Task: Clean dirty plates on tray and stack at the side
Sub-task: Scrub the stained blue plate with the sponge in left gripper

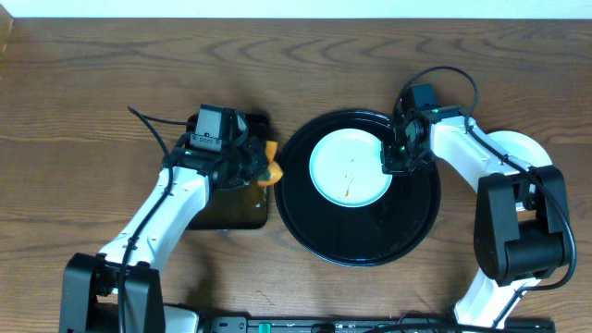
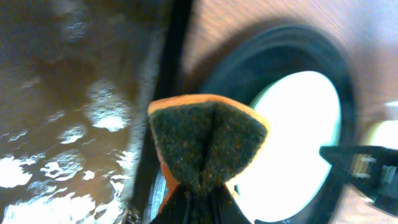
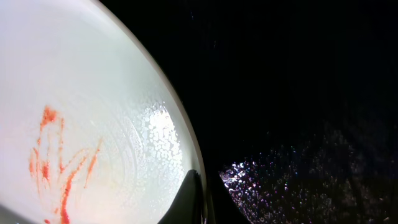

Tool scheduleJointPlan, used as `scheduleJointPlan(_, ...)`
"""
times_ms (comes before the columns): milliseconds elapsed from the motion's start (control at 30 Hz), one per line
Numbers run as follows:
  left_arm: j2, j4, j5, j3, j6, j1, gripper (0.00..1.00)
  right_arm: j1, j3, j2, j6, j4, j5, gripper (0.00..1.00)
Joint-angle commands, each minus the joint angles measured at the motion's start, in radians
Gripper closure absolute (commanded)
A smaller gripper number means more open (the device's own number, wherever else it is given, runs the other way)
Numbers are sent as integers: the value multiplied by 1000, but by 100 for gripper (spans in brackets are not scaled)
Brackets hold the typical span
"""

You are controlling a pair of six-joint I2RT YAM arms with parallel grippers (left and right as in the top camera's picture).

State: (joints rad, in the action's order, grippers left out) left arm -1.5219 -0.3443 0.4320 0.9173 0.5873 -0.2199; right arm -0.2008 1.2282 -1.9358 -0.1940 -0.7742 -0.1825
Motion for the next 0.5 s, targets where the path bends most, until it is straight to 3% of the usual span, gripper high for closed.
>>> scheduleJointPlan(0, 5, 68, 98, 14, 45, -66, 92, -10, -25, -6, 1, -22, 21, 99)
scheduleJointPlan(233, -77, 29, 0, 180, -40, -245, 93, -10, -25, -6, 1, -27, 16, 99)
scheduleJointPlan(467, -228, 138, -33, 225, -74, -376, 93, -10, -25, -6, 1, -35, 16, 99)
